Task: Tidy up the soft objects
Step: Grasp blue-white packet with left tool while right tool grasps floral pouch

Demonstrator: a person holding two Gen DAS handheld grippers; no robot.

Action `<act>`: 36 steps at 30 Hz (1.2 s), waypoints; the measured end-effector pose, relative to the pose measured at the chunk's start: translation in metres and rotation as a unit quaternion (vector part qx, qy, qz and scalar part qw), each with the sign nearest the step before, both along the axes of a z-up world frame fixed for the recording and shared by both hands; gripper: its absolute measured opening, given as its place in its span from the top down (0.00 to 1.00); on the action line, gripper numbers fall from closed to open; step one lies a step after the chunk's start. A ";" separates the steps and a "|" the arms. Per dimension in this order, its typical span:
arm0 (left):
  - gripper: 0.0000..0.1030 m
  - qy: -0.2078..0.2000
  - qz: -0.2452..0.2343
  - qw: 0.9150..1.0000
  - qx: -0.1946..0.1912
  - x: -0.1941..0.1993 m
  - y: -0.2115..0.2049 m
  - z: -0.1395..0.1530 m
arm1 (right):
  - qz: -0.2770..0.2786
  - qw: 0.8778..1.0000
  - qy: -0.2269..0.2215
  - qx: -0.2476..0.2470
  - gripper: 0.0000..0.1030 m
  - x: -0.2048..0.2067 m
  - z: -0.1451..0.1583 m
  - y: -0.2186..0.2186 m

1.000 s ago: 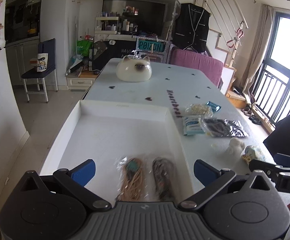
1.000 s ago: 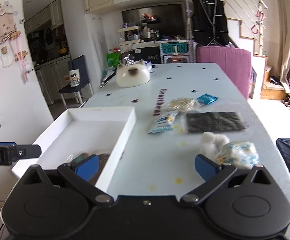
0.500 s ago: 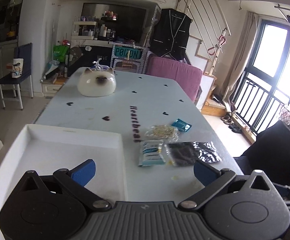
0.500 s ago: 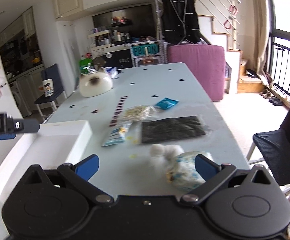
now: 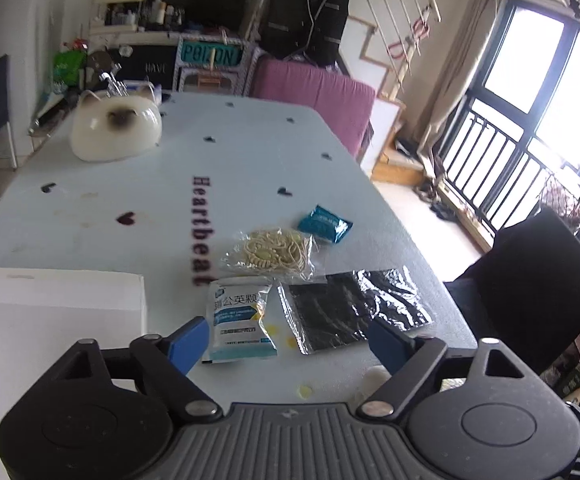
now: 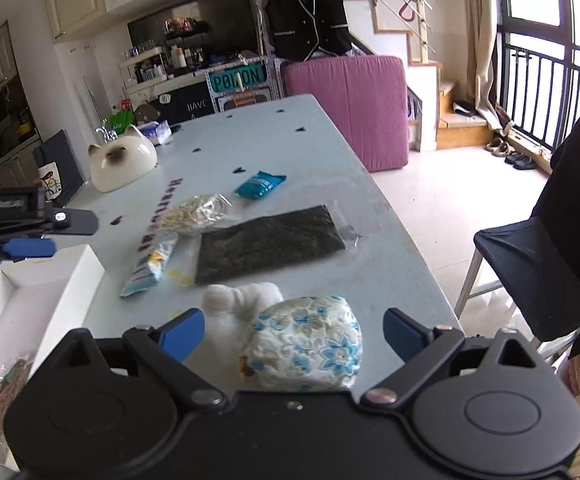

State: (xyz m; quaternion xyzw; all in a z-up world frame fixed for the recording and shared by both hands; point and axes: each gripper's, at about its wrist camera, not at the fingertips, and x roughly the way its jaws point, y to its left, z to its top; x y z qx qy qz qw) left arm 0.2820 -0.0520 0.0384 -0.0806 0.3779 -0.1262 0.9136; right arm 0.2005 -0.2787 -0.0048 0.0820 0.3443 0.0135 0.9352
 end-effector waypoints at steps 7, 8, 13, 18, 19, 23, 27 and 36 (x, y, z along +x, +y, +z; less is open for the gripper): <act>0.26 0.058 -0.004 0.998 0.033 0.062 -0.005 -0.036 | 0.026 0.999 0.025 -0.002 0.08 0.026 -0.019 -0.006; 0.26 0.066 -0.003 0.997 0.039 0.068 -0.006 -0.042 | 0.030 0.999 0.030 -0.005 0.08 0.029 -0.022 -0.005; 0.26 0.108 0.003 0.992 0.060 0.093 -0.008 -0.068 | 0.043 0.998 0.047 -0.007 0.08 0.043 -0.032 -0.006; 0.28 0.124 0.010 0.990 0.071 0.108 -0.011 -0.085 | 0.054 0.996 0.060 -0.022 0.08 0.054 -0.042 -0.005; 0.30 0.127 0.012 0.989 0.075 0.110 -0.012 -0.087 | 0.059 0.996 0.063 -0.020 0.08 0.056 -0.044 -0.006; 0.44 0.109 0.016 0.989 0.095 0.112 -0.017 -0.091 | 0.071 0.995 0.072 -0.006 0.10 0.062 -0.050 -0.006; 0.45 0.106 0.012 0.990 0.094 0.108 -0.016 -0.090 | 0.090 0.993 0.074 -0.001 0.20 0.059 -0.050 0.000; 0.56 0.100 -0.012 0.991 0.085 0.072 -0.024 -0.089 | 0.083 0.994 0.067 0.018 0.35 0.044 -0.048 0.001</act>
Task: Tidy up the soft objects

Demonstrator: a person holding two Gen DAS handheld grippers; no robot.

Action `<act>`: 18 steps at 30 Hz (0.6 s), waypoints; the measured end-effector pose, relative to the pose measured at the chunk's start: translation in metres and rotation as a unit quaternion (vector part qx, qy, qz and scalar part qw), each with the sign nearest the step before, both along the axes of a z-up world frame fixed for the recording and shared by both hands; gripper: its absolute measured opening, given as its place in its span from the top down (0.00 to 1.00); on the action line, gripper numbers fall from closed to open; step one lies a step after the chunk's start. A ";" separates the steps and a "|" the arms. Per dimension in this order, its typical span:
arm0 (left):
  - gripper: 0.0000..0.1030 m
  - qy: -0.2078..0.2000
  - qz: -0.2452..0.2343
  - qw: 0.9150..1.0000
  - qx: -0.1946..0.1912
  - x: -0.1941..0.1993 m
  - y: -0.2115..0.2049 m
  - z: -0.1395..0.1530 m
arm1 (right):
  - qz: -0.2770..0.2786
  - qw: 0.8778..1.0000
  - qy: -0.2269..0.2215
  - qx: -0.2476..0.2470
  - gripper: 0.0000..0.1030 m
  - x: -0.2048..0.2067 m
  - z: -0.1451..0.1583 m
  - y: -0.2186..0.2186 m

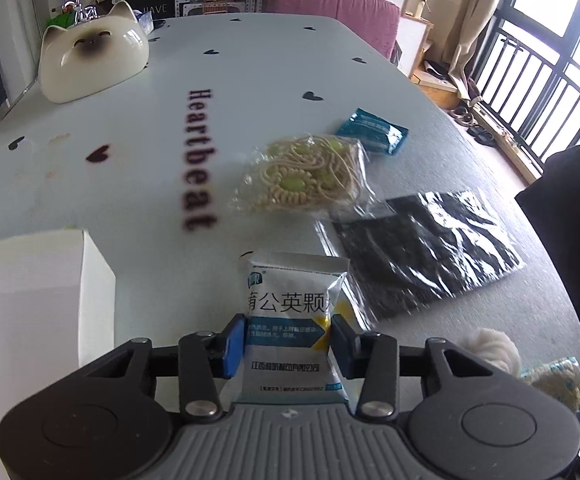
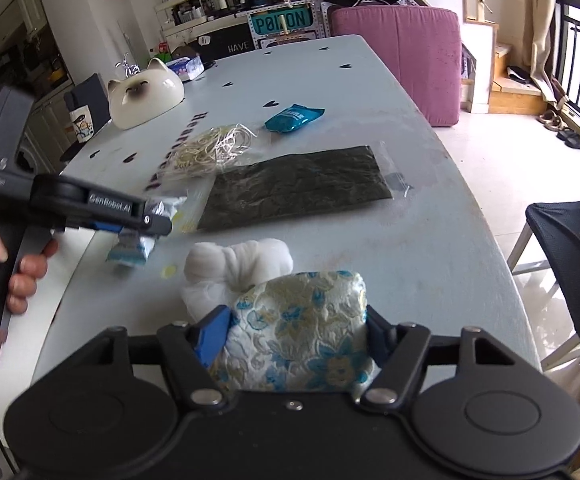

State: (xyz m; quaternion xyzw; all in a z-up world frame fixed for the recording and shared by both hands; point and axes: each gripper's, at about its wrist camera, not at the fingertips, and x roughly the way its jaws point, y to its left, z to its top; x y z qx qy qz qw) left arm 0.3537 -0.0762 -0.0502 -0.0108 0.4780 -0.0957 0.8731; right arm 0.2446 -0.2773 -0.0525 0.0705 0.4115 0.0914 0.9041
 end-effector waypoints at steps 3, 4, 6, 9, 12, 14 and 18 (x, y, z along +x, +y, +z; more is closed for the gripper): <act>0.60 0.007 -0.001 1.000 -0.008 -0.013 -0.002 0.001 | -0.007 1.000 -0.001 0.010 0.38 -0.008 0.001 -0.001; 0.60 0.008 -0.002 1.000 -0.012 -0.018 -0.003 0.002 | -0.008 1.000 -0.001 0.011 0.38 -0.011 0.001 -0.001; 0.61 0.004 -0.001 1.000 -0.017 -0.029 -0.004 0.004 | -0.010 1.000 -0.004 0.013 0.44 -0.018 0.003 0.000; 0.61 -0.004 0.000 1.000 -0.029 -0.046 -0.007 0.008 | -0.016 1.000 -0.007 0.023 0.47 -0.029 0.006 0.000; 0.61 -0.012 -0.006 0.999 -0.035 -0.062 -0.010 0.012 | -0.019 0.999 -0.006 0.025 0.47 -0.039 0.006 0.001; 0.61 -0.017 -0.010 0.999 -0.040 -0.073 -0.011 0.016 | -0.018 1.000 -0.007 0.023 0.46 -0.046 0.007 0.003; 0.61 -0.026 -0.014 0.998 -0.051 -0.090 -0.008 0.025 | -0.030 0.999 -0.013 0.006 0.25 -0.049 0.009 0.009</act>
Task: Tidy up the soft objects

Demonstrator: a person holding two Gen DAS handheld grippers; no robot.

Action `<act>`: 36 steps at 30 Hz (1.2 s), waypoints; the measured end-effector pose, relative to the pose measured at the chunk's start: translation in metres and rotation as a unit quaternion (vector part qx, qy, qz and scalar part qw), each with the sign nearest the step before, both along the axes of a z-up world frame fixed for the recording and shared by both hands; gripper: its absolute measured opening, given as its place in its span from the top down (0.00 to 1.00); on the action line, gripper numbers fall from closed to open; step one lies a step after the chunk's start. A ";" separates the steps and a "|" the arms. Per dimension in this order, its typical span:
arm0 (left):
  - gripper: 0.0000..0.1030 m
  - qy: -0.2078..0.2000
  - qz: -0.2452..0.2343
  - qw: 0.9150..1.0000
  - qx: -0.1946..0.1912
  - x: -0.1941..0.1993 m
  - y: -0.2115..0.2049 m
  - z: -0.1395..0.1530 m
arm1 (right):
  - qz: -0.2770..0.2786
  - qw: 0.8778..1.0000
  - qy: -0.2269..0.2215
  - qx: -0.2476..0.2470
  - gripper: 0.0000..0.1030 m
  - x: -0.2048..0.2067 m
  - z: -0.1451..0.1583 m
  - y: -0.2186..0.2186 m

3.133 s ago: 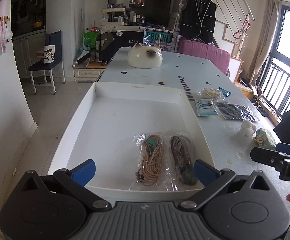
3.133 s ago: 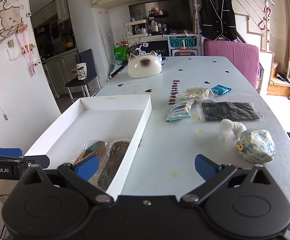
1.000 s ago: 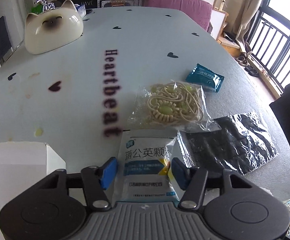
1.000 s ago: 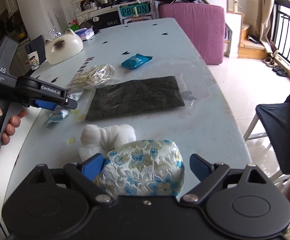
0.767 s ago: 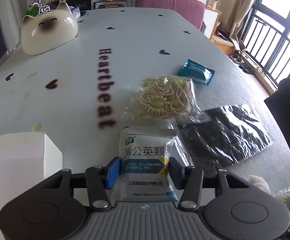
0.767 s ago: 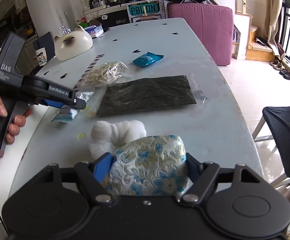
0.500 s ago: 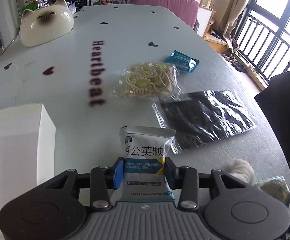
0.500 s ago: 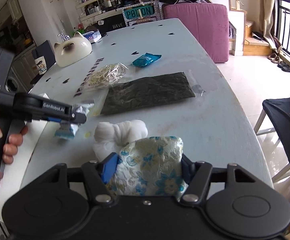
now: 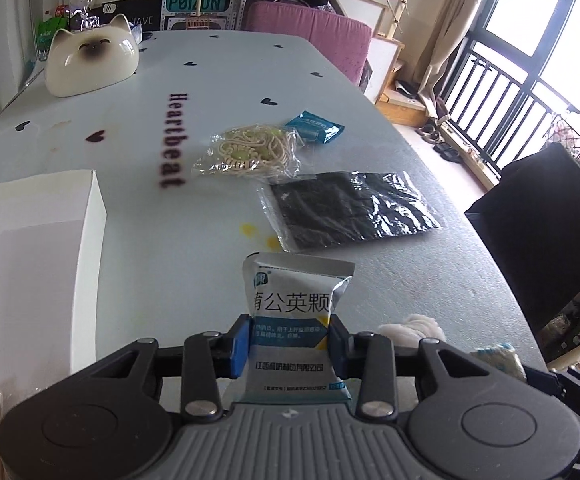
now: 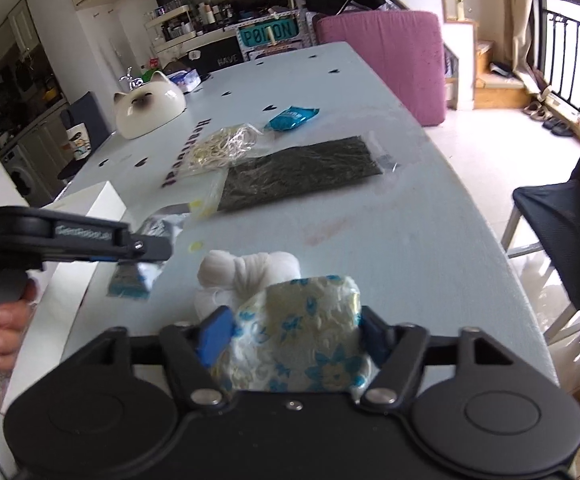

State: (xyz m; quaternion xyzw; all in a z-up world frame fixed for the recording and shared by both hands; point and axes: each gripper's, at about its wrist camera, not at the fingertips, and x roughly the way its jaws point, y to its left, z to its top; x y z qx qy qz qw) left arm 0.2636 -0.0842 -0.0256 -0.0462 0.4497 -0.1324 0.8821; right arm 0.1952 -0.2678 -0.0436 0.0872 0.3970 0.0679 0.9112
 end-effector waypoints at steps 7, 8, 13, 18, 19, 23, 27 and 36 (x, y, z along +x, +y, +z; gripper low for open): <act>0.61 -0.015 0.005 1.000 -0.013 -0.023 0.007 0.014 | 0.014 0.999 0.007 -0.034 0.13 0.008 -0.005 0.023; 0.61 -0.017 0.005 1.000 -0.015 -0.027 0.009 0.016 | 0.018 0.999 0.011 -0.041 0.11 0.008 -0.006 0.026; 0.61 -0.025 0.005 0.999 -0.023 -0.042 0.015 0.020 | 0.023 0.997 0.026 -0.074 0.12 0.005 -0.017 0.034; 0.61 -0.024 0.006 0.999 -0.028 -0.051 0.019 0.020 | 0.007 0.998 0.028 -0.052 0.35 -0.006 -0.019 0.026; 0.61 -0.025 0.006 0.999 -0.031 -0.053 0.020 0.020 | 0.004 0.999 0.026 -0.045 0.37 -0.008 -0.018 0.023; 0.61 -0.032 0.010 0.998 -0.048 -0.061 0.027 0.025 | -0.010 0.999 0.016 -0.034 0.41 -0.020 -0.006 0.018; 0.61 -0.051 0.012 0.997 -0.064 -0.071 0.036 0.035 | -0.021 1.000 -0.008 -0.016 0.41 -0.031 0.012 0.016; 0.61 -0.093 0.028 0.993 -0.063 -0.098 0.066 0.058 | -0.023 0.997 -0.069 0.021 0.41 -0.047 0.050 0.031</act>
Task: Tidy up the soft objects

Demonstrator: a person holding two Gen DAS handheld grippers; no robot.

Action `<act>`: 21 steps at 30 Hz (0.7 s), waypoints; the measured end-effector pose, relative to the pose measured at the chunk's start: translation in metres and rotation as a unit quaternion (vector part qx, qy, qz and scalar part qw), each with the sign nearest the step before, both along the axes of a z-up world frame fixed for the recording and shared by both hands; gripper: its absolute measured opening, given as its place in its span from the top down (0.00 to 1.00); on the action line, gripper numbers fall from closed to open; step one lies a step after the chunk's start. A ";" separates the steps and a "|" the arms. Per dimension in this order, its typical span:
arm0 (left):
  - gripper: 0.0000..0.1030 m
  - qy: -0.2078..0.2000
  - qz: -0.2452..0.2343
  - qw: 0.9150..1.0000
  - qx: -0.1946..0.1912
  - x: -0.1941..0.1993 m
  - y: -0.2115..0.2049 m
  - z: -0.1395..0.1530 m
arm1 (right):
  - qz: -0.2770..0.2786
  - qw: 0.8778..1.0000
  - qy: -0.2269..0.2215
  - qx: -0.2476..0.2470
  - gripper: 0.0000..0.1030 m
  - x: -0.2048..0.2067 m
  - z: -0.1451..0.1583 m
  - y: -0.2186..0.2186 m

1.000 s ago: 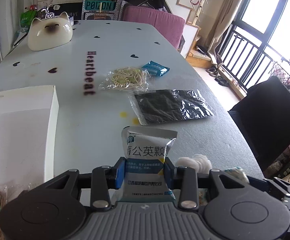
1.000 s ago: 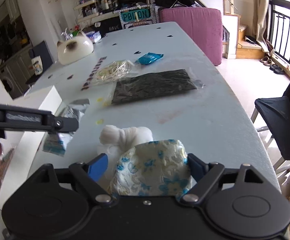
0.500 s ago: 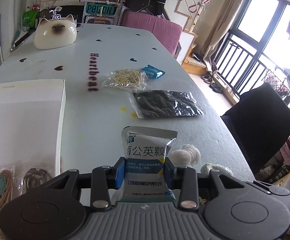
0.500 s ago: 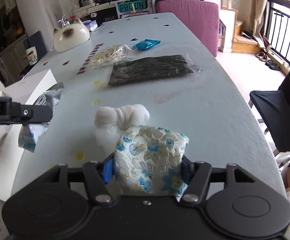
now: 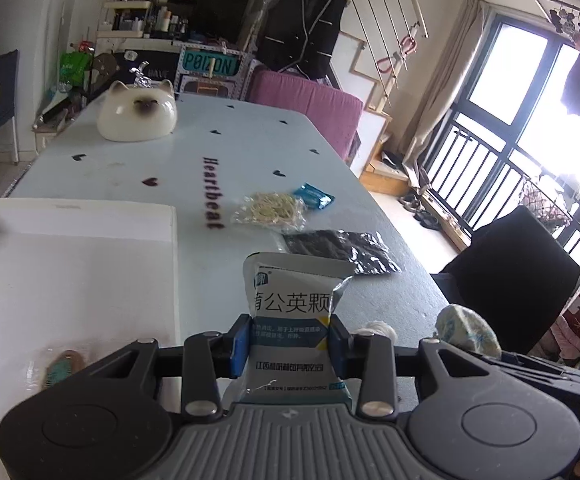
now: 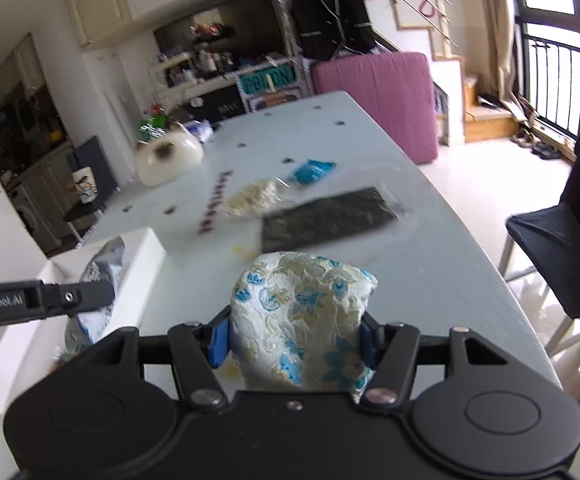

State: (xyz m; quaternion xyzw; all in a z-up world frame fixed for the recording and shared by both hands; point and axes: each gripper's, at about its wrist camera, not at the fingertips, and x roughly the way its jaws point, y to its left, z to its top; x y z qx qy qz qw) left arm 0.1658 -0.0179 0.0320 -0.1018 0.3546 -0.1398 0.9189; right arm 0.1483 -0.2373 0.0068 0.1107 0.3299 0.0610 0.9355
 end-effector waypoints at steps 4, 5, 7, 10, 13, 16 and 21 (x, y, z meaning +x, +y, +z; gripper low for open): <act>0.61 -0.008 0.023 1.000 0.011 -0.008 0.021 0.003 | 0.022 1.000 -0.010 -0.002 0.41 0.001 0.008 0.017; 0.61 -0.007 0.029 0.999 0.012 -0.009 0.027 0.002 | 0.028 1.000 -0.011 -0.002 0.41 0.001 0.008 0.022; 0.61 -0.002 0.045 0.999 0.015 -0.012 0.042 0.000 | 0.041 0.999 -0.010 0.000 0.41 0.003 0.008 0.032; 0.61 0.006 0.070 0.997 0.022 -0.016 0.065 -0.005 | 0.059 0.998 -0.006 0.006 0.41 0.007 0.006 0.047; 0.61 0.014 0.093 0.995 0.030 -0.021 0.088 -0.011 | 0.080 0.997 -0.003 0.010 0.41 0.011 0.004 0.065; 0.61 0.023 0.114 0.992 0.043 -0.026 0.111 -0.017 | 0.104 0.994 0.004 0.021 0.41 0.015 0.004 0.083; 0.61 0.036 0.135 0.988 0.065 -0.032 0.144 -0.022 | 0.149 0.988 0.007 0.026 0.40 0.021 0.006 0.119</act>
